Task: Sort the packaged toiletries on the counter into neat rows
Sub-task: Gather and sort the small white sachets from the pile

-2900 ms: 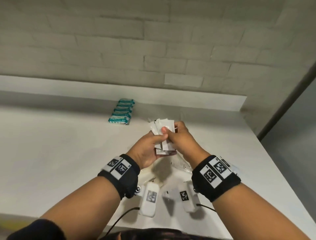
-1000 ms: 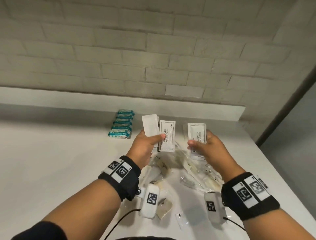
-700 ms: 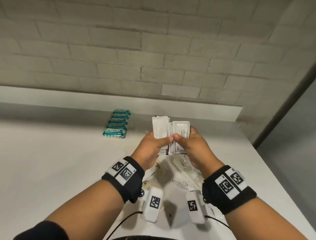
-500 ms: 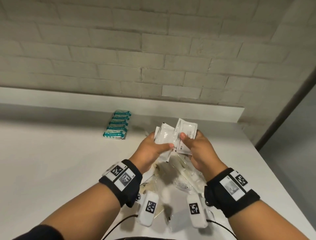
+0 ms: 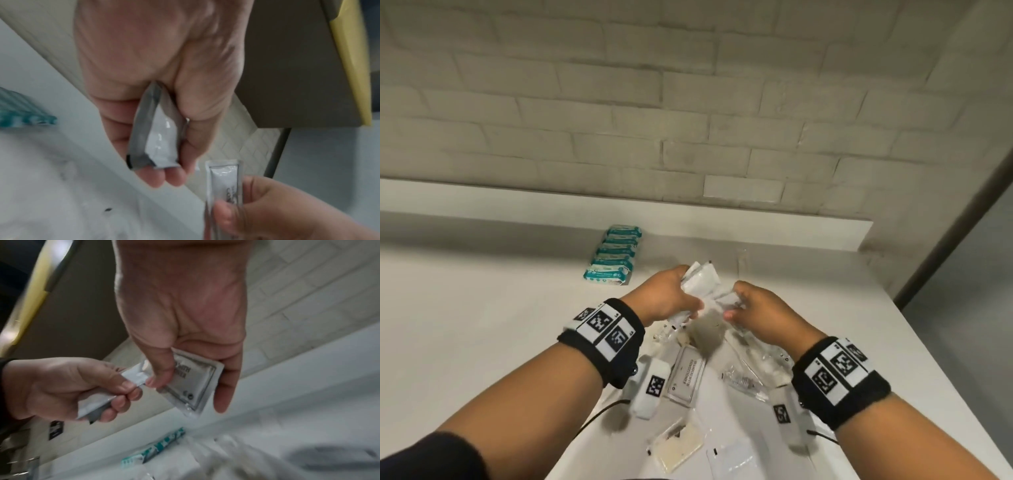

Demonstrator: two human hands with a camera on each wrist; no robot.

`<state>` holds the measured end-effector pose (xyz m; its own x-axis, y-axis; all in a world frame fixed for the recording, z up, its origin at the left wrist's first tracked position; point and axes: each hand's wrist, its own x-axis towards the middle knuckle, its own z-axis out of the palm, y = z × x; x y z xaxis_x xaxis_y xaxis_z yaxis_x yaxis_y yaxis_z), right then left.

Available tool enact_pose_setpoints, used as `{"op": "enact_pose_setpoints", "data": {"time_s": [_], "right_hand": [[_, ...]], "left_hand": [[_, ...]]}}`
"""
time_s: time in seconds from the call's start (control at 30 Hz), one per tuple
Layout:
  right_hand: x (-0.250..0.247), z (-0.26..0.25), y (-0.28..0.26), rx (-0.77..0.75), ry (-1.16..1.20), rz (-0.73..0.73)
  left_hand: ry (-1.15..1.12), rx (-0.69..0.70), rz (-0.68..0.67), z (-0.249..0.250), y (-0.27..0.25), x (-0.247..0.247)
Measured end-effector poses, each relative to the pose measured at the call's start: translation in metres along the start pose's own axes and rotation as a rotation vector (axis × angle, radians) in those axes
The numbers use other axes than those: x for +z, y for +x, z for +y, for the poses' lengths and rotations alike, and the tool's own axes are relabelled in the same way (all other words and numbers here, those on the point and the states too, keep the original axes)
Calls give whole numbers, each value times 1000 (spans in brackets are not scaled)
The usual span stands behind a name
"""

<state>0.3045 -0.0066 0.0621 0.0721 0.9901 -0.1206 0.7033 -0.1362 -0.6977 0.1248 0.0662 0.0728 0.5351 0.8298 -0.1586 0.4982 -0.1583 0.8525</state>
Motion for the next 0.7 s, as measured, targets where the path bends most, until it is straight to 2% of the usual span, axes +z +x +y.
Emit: {"op": "enact_pose_setpoints", "data": {"time_s": [0.13,0.2,0.3,0.37,0.5,0.7], "right_hand": [[0,22,1,171,92,54],[0,26,-1,217,134,45],[2,29,-4,240,184,33],[7,32,-4,246,192,18],[15,37,-3,292,301,-8],[23,40,-4,263,305,10]], "left_hand": [[-161,-116,25,-34,5,2],[-32,-161,11,-45,4,1],[426,-240,-44,-51,0,7],[591,-248,-87,-53,-4,18],[581,-229,-87,-56,-6,39],[646,-210,-99,-53,-5,53]]}}
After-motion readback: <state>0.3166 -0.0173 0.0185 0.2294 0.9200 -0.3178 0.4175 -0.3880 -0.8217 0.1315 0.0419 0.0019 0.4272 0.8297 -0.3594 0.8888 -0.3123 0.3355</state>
